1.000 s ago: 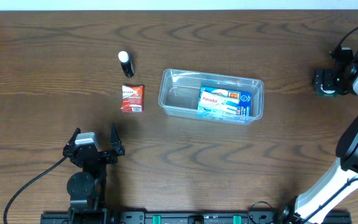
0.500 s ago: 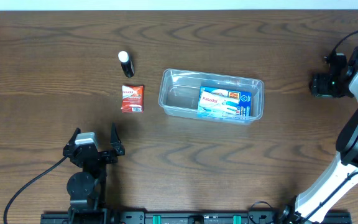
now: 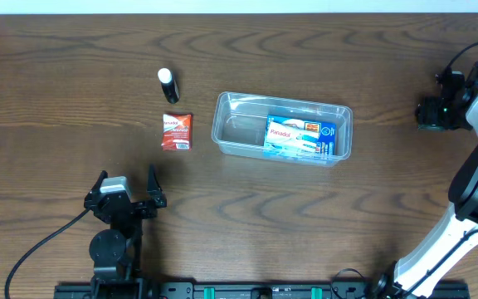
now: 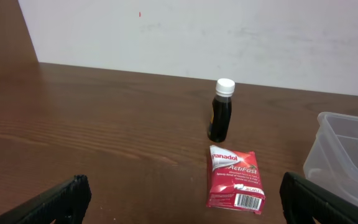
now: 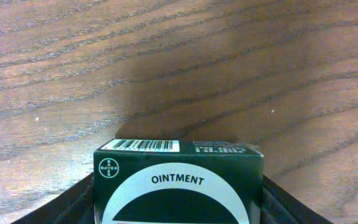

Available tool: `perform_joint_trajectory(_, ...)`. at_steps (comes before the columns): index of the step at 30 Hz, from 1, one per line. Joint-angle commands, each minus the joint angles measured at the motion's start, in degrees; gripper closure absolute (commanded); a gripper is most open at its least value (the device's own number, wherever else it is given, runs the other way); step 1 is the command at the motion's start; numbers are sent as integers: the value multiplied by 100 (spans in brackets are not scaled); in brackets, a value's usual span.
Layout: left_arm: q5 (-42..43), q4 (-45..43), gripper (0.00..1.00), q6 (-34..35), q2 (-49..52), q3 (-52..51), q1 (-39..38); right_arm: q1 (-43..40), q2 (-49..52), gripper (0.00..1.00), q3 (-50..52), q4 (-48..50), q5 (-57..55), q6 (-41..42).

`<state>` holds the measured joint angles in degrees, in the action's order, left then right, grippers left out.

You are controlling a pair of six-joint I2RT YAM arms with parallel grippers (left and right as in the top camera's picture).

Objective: Pack container
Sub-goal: 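Move the right gripper to the green Zam-Buk tin and grasp it, then carry the Zam-Buk tin over the container and lower it inside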

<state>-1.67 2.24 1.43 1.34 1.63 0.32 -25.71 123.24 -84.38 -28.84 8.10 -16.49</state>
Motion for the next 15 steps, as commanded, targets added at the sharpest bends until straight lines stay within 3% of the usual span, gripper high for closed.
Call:
perform_joint_trajectory(1, -44, 170, 2, -55, 0, -140, 26, 15, -354, 36, -37, -50, 26, 181)
perform_joint_trajectory(15, -44, 173, 2, -55, 2, -140, 26, 1095, -2000, 36, -37, -1036, 35, 1449)
